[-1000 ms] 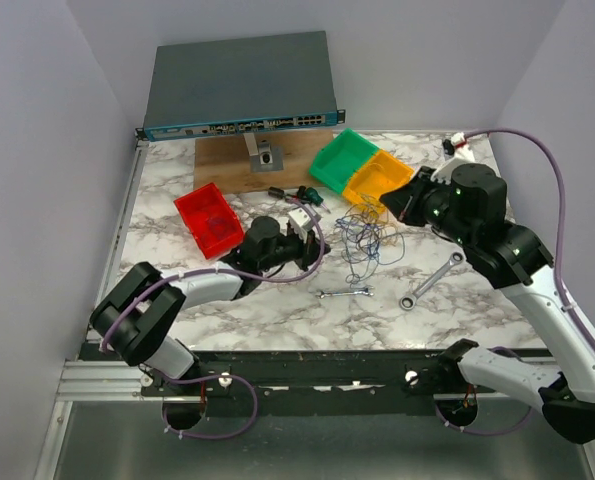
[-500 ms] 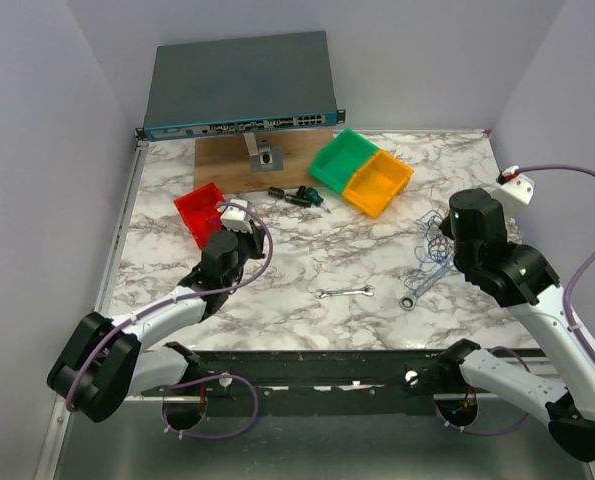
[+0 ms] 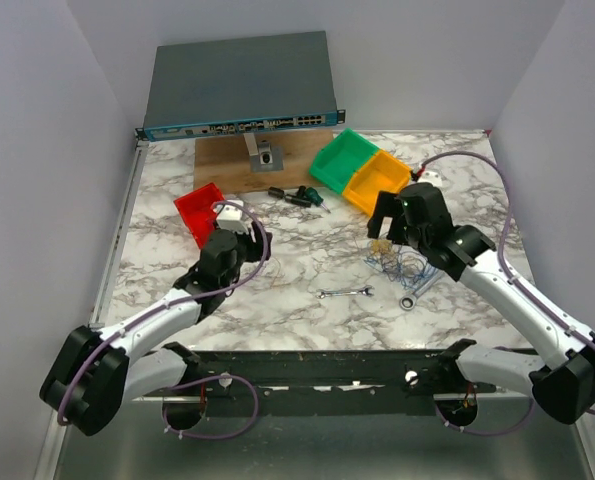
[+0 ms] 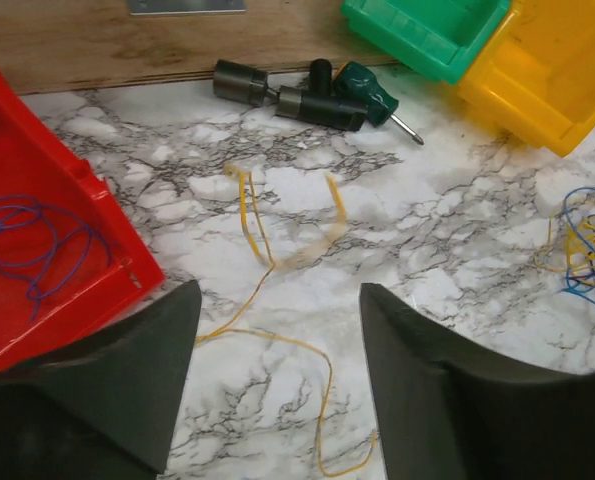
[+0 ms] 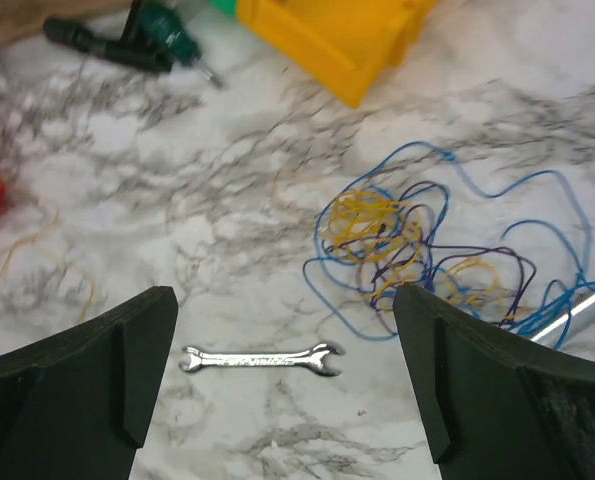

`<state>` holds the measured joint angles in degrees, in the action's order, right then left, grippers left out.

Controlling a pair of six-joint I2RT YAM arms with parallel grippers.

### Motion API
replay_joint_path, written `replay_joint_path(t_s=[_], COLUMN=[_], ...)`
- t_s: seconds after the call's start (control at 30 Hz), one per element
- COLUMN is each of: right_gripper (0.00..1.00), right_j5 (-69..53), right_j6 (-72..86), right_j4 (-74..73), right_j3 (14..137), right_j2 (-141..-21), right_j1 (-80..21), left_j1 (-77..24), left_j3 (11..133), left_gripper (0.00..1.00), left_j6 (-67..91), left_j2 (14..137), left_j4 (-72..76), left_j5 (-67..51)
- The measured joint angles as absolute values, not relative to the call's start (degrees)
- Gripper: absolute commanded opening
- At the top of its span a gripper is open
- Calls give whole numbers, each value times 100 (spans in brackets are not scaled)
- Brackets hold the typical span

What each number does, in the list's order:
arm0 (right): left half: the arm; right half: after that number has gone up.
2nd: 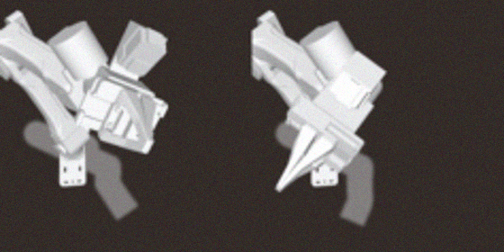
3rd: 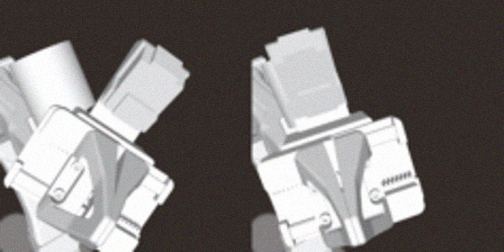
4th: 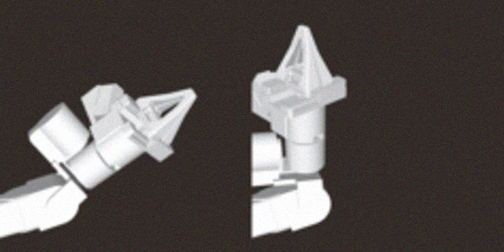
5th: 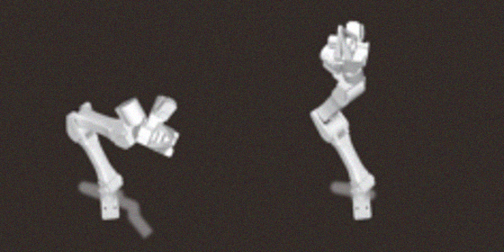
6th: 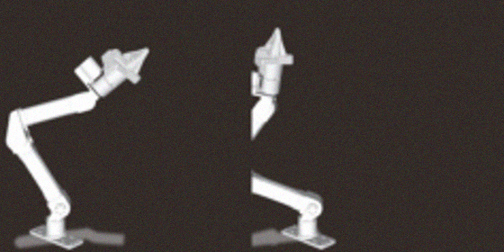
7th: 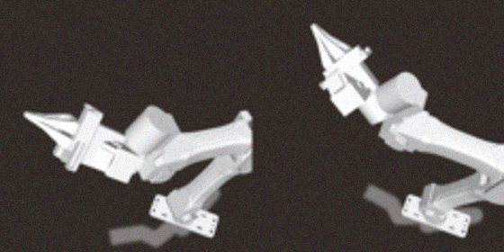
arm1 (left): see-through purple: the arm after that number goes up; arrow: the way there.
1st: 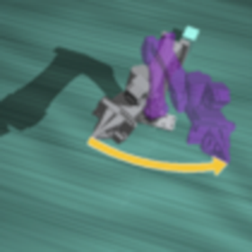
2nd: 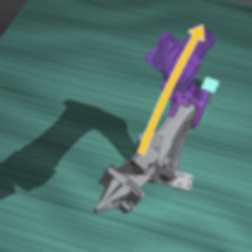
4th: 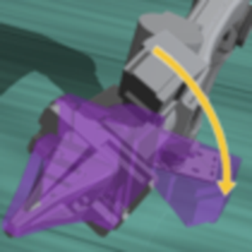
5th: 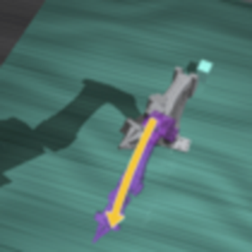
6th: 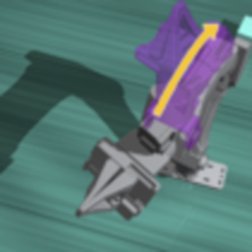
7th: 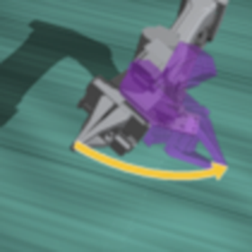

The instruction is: Untangle the cables

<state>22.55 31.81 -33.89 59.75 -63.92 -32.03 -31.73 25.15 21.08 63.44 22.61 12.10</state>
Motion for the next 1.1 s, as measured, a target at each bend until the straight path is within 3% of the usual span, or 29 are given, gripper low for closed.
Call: replay_joint_path(t_s=[0.17, 0.23, 0.27, 0.57, 1.0, 1.1], right_gripper=[100, 99, 99, 100, 84, 76], right_j5=[996, 788, 692, -5, -591, -582], right_j6=[2637, 2456, 2383, 1776, 263, -16], right_j4=[-2845, -2613, -2508, -1540, -810, -823], right_j3=[5736, 5774, 5802, 6215, 8178, 8694], right_j2=[-6696, -6956, -7120, -8643, -11056, -11590], right_j1=[-3395, -3706, -3879, -4877, -5293, -5293], left_j1=[-3173, -3173, -3173, -2670, -2432, -2403], left_j3=[2561, 2626, 2670, 3798, 5043, 5129], left_gripper=[79, 97, 98, 99, 99, 99], left_j6=[2410, 2655, 2823, 4119, 4066, 3876], left_j2=[5743, 5535, 5426, 4362, 3374, 3376], left_j4=[1584, 1238, 1009, -1671, -3752, -4014], left_j5=[1319, 1308, 1313, 1396, 1374, 1385])
